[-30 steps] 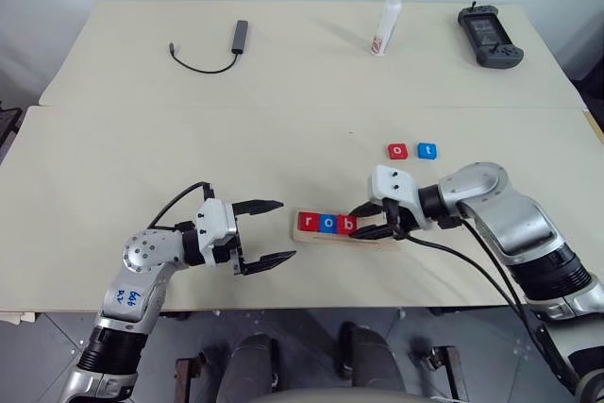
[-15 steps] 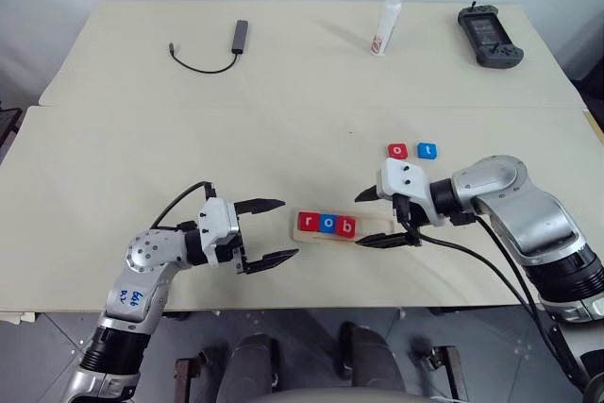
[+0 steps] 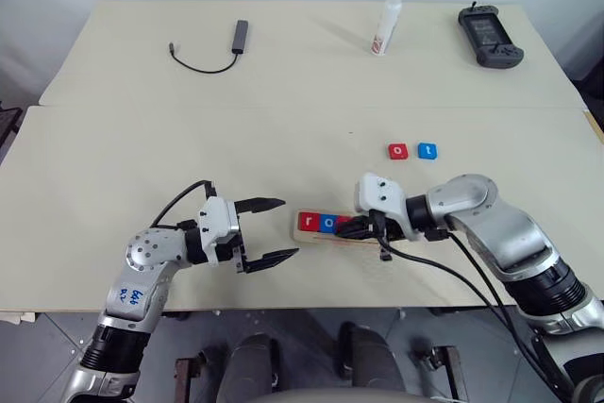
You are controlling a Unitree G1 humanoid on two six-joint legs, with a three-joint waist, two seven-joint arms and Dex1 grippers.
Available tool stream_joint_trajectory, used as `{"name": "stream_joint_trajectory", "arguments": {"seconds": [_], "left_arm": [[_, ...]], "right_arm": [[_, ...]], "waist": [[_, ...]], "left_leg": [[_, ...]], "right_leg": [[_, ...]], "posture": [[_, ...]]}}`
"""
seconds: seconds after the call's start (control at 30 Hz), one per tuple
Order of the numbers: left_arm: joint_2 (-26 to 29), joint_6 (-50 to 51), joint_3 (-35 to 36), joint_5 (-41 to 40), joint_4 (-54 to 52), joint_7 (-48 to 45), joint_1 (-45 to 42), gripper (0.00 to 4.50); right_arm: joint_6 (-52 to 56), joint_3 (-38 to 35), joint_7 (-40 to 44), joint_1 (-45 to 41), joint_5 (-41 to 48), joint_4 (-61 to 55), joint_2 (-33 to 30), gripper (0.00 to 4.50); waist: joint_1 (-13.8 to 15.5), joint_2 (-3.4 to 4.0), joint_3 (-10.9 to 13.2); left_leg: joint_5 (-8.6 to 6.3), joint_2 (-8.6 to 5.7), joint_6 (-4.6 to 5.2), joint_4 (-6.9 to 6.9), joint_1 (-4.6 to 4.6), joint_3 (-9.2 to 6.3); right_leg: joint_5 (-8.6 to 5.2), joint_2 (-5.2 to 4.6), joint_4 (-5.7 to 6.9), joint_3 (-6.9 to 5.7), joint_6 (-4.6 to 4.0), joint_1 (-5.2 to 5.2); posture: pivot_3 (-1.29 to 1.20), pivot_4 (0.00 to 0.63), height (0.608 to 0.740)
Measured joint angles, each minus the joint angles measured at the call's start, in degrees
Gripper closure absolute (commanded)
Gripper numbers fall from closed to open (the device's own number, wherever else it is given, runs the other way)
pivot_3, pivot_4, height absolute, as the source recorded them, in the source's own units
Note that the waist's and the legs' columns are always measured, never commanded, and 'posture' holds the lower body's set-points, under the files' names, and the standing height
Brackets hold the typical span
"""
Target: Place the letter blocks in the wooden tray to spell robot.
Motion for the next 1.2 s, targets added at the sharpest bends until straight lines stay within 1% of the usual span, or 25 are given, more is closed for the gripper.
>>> {"name": "stream_joint_trajectory", "arguments": {"seconds": [0.37, 0.57, 0.8, 1.03, 1.2], "left_arm": [[-0.07, 0.02, -0.02, 0.00, -0.02, 0.43, -0.15, 0.00], [-0.18, 0.09, -0.08, 0.01, -0.05, 0.50, -0.04, 0.00], [-0.25, 0.09, -0.11, 0.01, -0.05, 0.48, 0.33, 0.00], [-0.37, 0.09, -0.14, 0.01, 0.00, 0.35, -0.05, 0.00], [-0.36, 0.12, -0.14, 0.00, 0.00, 0.25, -0.25, 0.00]], "right_arm": [[-0.16, 0.06, 0.99, 0.16, -0.39, -0.11, -2.97, 4.48], [2.82, -5.61, 2.36, 1.64, 3.97, -2.59, -6.10, 4.48], [2.81, -8.29, 0.67, 4.26, 3.45, -0.32, -9.60, 4.48], [2.74, -7.08, -1.22, 5.69, 1.44, 0.43, -9.54, 4.48], [3.99, -5.56, -1.95, 5.52, 1.50, -0.15, -6.88, 4.48]], "waist": [[0.08, 0.00, 0.00], [0.05, 0.00, 0.00], [0.11, 0.00, 0.00], [0.06, 0.00, 0.00], [0.07, 0.00, 0.00]], "left_leg": [[0.00, 0.00, 0.00, 0.00, 0.00, -0.01], [0.00, 0.00, 0.00, -0.01, 0.00, -0.01], [0.00, 0.00, 0.00, -0.01, 0.00, 0.00], [0.00, 0.01, 0.00, -0.01, 0.00, 0.01], [0.00, 0.01, 0.00, -0.01, 0.00, 0.01]], "right_leg": [[0.00, 0.00, -0.01, 0.00, 0.00, 0.01], [0.00, 0.00, -0.01, 0.00, 0.00, 0.01], [0.00, -0.01, -0.03, 0.01, 0.00, 0.01], [0.00, 0.00, -0.02, 0.01, 0.00, 0.00], [0.00, 0.00, -0.02, 0.01, 0.00, 0.00]], "posture": [[0.00, 0.150, 0.740], [0.00, 0.150, 0.740], [0.00, 0.150, 0.740], [0.00, 0.150, 0.740], [0.00, 0.150, 0.740]]}}
